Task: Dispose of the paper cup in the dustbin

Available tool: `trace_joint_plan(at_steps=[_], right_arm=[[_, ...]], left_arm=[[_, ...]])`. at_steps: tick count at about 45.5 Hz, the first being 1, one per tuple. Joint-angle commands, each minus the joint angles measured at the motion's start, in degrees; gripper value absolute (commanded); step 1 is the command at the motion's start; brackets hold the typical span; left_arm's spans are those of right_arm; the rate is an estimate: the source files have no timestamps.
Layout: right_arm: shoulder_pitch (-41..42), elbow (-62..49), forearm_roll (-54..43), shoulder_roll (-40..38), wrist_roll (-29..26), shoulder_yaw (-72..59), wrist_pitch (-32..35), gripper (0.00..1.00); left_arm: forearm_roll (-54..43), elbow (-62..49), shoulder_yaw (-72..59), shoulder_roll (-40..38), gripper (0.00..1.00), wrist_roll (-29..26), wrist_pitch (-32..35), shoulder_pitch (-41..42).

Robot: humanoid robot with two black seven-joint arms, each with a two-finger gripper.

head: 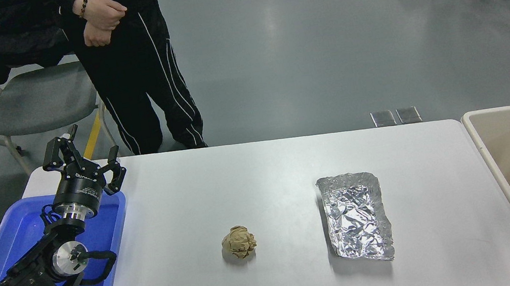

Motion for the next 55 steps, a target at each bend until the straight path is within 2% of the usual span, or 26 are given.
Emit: trace_joint_plan(at_steps=[1, 2, 4, 15, 36, 44, 55], right_arm=[[-0.6, 0.4, 0.5, 0.3, 0.0, 0.6, -0.9, 0.49], [-0.6, 0.4, 0.5, 0.3, 0.0, 0.8, -1.0, 0.57], [-0.5, 0.4, 0.5, 0.3, 0.0, 0.9, -1.1, 0.67], [0.3, 0.4, 1.0, 1.2, 0.0, 0.9, -1.2, 0.97], [10.0, 3.8, 1.2, 1.8, 0.2, 0.4, -0.7, 0.99], [16.6, 11.8, 1.2, 0.6, 0.2, 0.9, -0.4, 0.99], [24.8, 27.3, 1.2, -5.0, 0.6, 5.2, -0.9, 0.99]], left_arm=[[0.0, 0.0, 0.0, 0.0, 1.00, 0.0, 0.0, 0.0], [0.0, 0.0, 0.0, 0.0, 1.00, 0.0, 0.0, 0.0], [0.0, 0.0, 0.0, 0.0, 1.00, 0.0, 0.0, 0.0], [0.0, 0.0, 0.0, 0.0, 1.00, 0.0, 0.0, 0.0], [0.0, 0.0, 0.0, 0.0, 1.00, 0.0, 0.0, 0.0], [0.0, 0.0, 0.0, 0.0, 1.00, 0.0, 0.0, 0.0], [0.0, 0.0, 0.0, 0.0, 1.00, 0.0, 0.0, 0.0]])
